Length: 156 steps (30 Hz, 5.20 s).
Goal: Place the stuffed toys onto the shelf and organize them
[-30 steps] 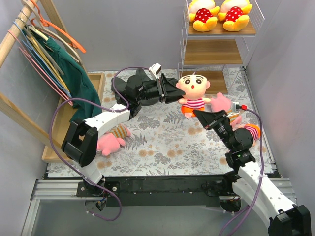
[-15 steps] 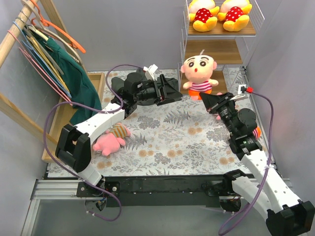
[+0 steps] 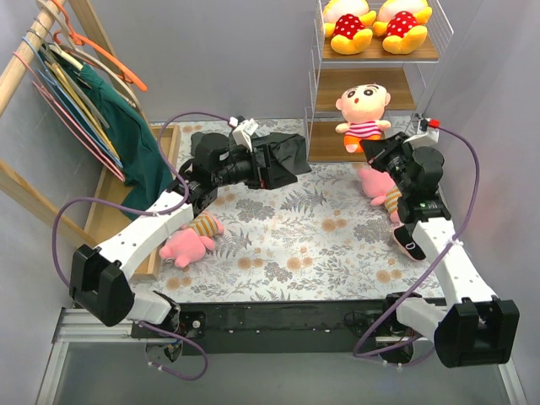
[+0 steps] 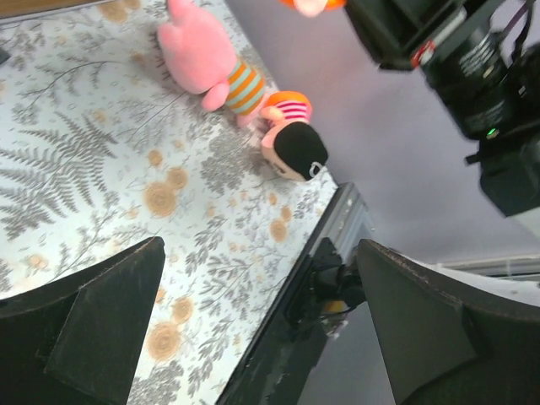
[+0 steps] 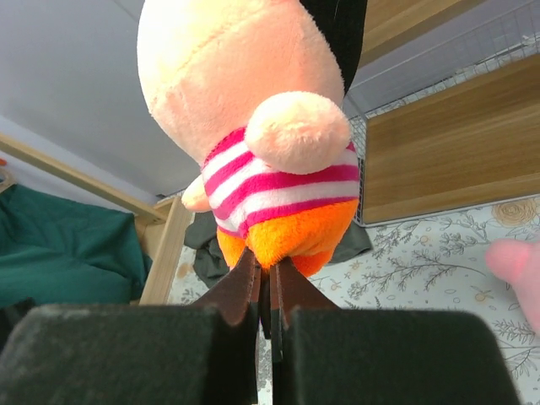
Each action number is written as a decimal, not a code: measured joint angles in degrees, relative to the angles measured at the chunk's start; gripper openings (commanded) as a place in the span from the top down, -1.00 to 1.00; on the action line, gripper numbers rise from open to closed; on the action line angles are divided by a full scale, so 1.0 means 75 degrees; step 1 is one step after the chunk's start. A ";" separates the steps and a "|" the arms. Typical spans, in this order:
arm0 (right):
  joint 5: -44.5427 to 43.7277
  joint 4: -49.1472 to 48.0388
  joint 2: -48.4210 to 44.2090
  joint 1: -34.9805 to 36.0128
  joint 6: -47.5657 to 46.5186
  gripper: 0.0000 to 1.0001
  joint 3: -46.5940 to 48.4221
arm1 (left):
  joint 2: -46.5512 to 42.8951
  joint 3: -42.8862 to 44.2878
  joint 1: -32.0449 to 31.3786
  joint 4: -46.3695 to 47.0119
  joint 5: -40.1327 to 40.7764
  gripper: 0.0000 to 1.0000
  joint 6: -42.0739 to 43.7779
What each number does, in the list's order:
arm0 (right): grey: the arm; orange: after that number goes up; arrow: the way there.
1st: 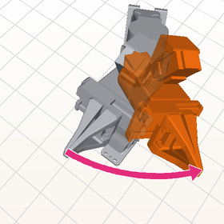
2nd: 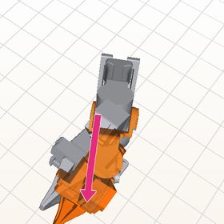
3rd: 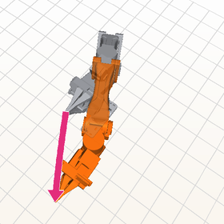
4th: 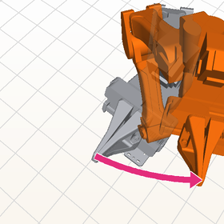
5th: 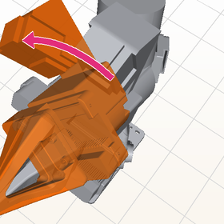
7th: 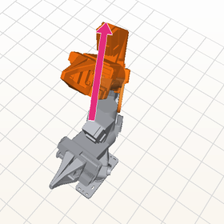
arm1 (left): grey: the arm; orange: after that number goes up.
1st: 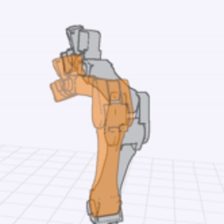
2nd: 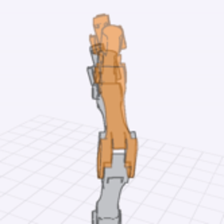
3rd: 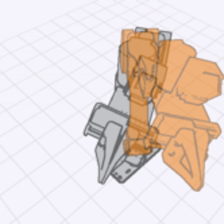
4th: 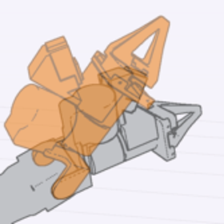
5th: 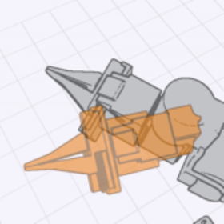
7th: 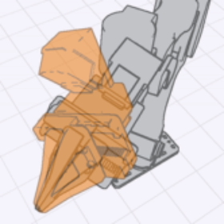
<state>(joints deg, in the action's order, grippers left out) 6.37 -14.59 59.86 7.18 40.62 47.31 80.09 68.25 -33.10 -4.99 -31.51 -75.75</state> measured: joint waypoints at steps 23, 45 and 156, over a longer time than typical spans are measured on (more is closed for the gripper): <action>0.0335 -0.0673 0.4261 -0.0143 0.0807 0.90 0.3223 | -0.2116 -0.1553 -0.0003 0.0087 0.0743 -0.96 0.1186; 0.1160 -0.1457 0.5907 -0.0143 0.1559 0.64 0.4677 | -0.2116 -0.1652 -0.0003 0.0102 0.0743 -0.96 0.1183; -0.6411 0.7901 0.0778 -0.1807 0.2725 0.97 0.0810 | -0.2363 -0.1798 -0.0003 0.0041 0.1603 -0.96 0.1323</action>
<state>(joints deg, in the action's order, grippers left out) -41.71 44.66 65.69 -6.37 61.06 53.39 62.37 54.76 -33.12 -4.69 -19.49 -65.82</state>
